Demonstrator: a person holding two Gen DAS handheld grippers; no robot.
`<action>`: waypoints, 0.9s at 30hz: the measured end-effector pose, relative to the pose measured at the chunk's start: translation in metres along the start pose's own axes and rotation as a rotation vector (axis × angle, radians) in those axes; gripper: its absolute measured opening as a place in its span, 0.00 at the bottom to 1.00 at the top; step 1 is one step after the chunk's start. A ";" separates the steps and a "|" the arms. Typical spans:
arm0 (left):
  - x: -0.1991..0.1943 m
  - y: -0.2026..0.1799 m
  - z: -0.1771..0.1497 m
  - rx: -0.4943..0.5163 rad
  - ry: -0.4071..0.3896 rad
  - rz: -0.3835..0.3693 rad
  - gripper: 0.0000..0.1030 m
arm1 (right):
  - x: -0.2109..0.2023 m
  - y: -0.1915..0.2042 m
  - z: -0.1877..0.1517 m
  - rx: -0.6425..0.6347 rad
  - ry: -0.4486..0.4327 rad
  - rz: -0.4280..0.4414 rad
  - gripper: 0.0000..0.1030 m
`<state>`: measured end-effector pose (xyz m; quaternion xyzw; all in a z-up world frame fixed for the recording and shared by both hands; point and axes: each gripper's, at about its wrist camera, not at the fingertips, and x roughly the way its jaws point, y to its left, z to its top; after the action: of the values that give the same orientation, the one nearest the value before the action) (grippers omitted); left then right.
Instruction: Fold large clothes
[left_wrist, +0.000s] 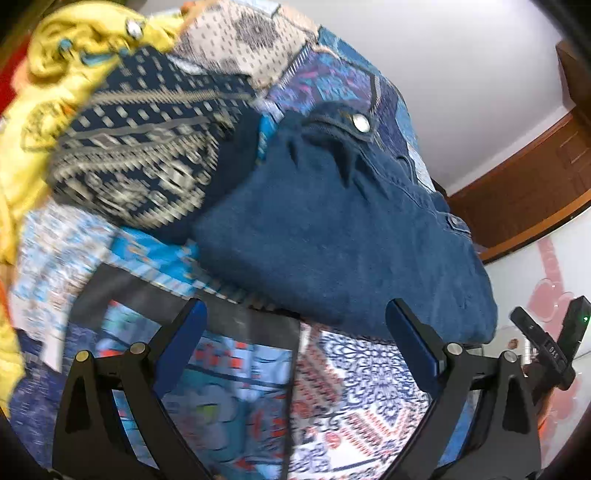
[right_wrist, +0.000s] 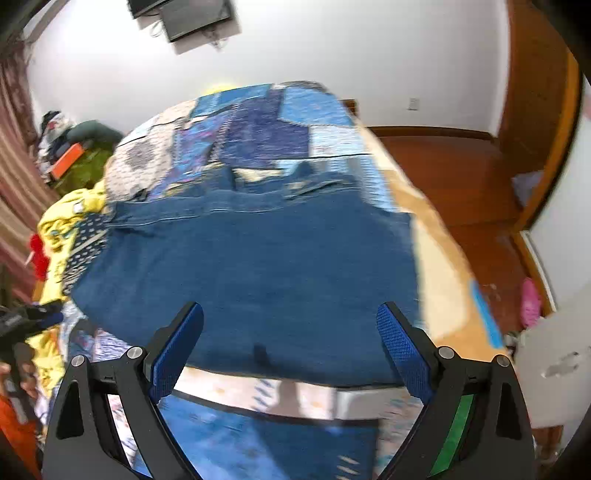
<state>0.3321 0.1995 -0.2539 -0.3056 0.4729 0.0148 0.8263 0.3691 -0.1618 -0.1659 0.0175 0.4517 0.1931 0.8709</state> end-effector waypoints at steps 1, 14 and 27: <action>0.008 -0.001 -0.001 -0.016 0.017 -0.019 0.95 | 0.005 0.006 0.001 -0.008 0.006 0.012 0.91; 0.055 0.006 0.011 -0.145 0.000 -0.218 0.94 | 0.079 0.051 -0.014 -0.089 0.132 0.015 0.96; 0.068 0.041 0.034 -0.426 -0.135 -0.344 0.53 | 0.080 0.060 -0.014 -0.093 0.145 0.007 0.99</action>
<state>0.3833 0.2323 -0.3149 -0.5466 0.3442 -0.0062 0.7634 0.3806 -0.0806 -0.2241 -0.0355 0.5041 0.2175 0.8351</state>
